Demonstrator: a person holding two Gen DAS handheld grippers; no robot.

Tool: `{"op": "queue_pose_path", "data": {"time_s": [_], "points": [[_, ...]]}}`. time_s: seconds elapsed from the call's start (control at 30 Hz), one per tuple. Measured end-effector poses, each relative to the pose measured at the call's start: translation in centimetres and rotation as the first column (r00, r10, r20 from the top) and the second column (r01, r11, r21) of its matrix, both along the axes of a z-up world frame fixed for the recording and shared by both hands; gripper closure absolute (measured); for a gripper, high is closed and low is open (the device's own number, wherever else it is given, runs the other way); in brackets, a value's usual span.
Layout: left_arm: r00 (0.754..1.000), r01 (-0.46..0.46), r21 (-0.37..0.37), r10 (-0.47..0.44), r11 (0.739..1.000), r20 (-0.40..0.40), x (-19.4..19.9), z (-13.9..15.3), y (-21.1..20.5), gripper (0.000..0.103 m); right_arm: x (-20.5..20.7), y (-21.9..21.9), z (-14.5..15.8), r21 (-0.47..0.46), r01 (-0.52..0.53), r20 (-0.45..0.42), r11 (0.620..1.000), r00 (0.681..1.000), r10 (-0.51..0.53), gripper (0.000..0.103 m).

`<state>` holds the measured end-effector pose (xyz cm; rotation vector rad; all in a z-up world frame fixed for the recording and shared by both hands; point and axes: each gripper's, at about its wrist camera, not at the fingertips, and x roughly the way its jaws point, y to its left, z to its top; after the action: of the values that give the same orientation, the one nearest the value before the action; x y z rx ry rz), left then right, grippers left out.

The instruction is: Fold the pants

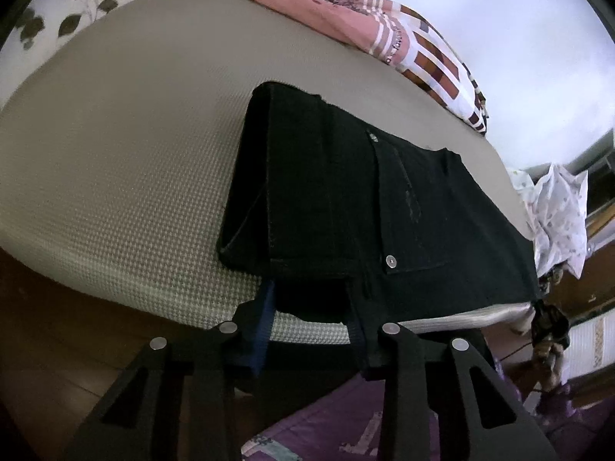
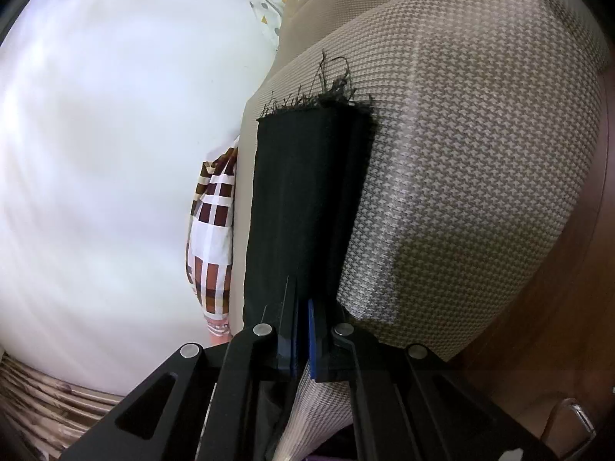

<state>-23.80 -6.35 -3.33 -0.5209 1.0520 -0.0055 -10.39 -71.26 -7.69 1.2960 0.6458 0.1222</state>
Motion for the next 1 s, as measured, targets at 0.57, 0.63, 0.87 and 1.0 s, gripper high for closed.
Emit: {"op": "queue_pose_path", "data": {"time_s": [0.57,0.63,0.87,1.0], "points": [[0.999,0.047,0.193,-0.045,0.98,-0.015,2.5,0.6,1.5,0.087,1.2,0.5,0.2,-0.025,-0.04,-0.006,0.999,0.999,0.04,0.102],[0.999,0.032,0.198,-0.033,0.98,0.001,2.1,0.4,1.8,0.086,1.3,0.4,0.3,-0.029,-0.043,-0.009,0.999,0.999,0.043,0.102],[1.0,-0.019,0.365,0.015,0.931,0.014,1.5,1.9,0.5,0.051,1.6,0.1,0.3,-0.024,-0.052,-0.006,0.998,0.999,0.051,0.102],[0.988,-0.138,0.356,0.104,0.924,0.112,0.4,4.4,0.7,0.04,1.5,-0.5,-0.3,0.022,-0.059,0.003,0.998,0.998,0.059,0.101]]}}
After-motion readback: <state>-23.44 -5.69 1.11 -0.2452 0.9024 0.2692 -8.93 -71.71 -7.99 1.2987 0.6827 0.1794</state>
